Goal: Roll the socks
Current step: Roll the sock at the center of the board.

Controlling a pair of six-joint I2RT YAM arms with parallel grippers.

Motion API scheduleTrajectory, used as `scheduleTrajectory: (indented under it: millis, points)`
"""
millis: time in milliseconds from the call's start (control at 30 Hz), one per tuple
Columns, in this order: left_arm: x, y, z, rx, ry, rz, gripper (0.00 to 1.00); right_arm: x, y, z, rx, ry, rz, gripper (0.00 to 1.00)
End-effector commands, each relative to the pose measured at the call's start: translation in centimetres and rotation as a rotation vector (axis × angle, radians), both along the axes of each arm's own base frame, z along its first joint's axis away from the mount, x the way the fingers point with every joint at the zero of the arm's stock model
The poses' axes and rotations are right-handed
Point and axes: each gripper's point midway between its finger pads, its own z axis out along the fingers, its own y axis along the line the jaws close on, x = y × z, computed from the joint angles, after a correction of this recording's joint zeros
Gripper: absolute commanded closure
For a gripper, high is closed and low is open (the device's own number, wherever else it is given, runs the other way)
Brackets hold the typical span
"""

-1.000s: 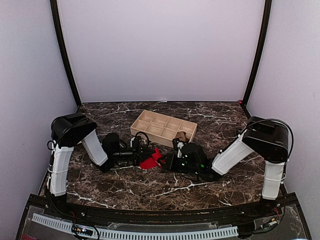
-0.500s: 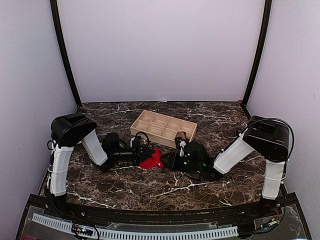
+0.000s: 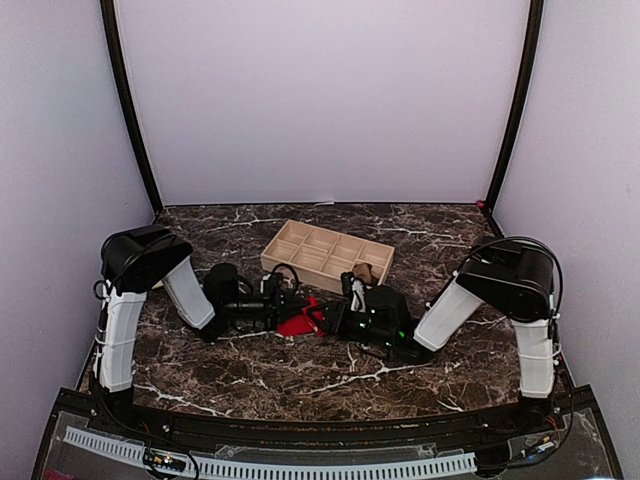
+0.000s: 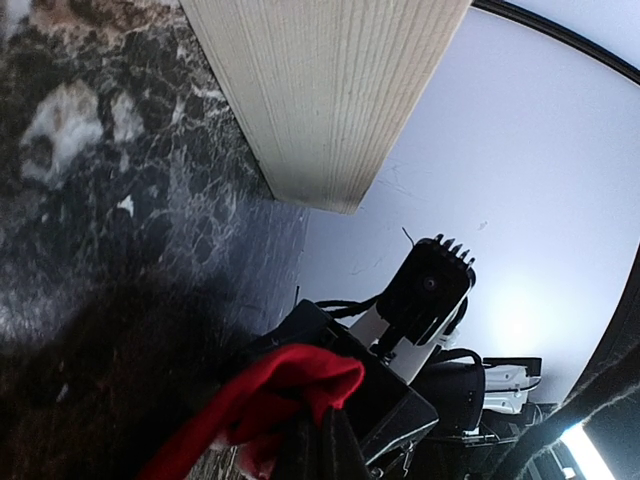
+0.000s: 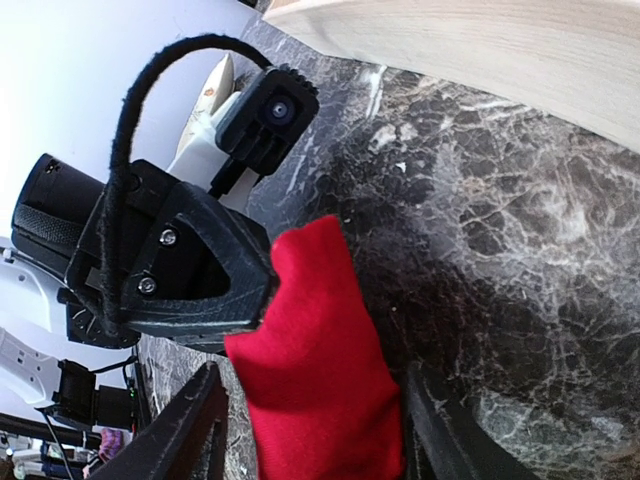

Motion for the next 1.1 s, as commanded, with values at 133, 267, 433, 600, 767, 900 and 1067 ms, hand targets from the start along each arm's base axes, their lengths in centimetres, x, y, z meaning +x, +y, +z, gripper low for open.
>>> scheduleTrajectory:
  millis: [133, 267, 433, 600, 767, 900, 1067]
  points:
    - [-1.0, 2.1, -6.1, 0.126, 0.261, 0.044, 1.00, -0.9, -0.6, -2.2, -0.017, 0.066, 0.004, 0.52]
    - [-0.6, 2.3, -5.8, 0.103, 0.270, 0.059, 1.00, -1.3, -0.8, -1.9, -0.017, 0.068, 0.006, 0.52]
    - [-0.2, 2.4, -5.6, 0.091, 0.273, 0.066, 1.00, -1.8, -0.7, -2.2, -0.037, 0.084, 0.017, 0.52]
    - [-0.2, 2.3, -5.7, 0.076, 0.288, 0.061, 1.00, -2.3, 0.0, -2.2, -0.059, 0.093, 0.034, 0.52]
    - [-0.1, 2.4, -6.0, 0.068, 0.297, 0.065, 1.00, -2.6, 1.2, -2.6, -0.122, 0.096, 0.055, 0.56]
    - [-0.1, 2.4, -6.1, 0.062, 0.300, 0.061, 1.00, -2.1, 1.5, -2.4, -0.144, 0.090, 0.037, 0.67]
    - [0.0, 2.3, -5.7, 0.045, 0.294, 0.056, 1.00, -1.5, 1.3, -2.3, -0.188, 0.086, 0.008, 0.82]
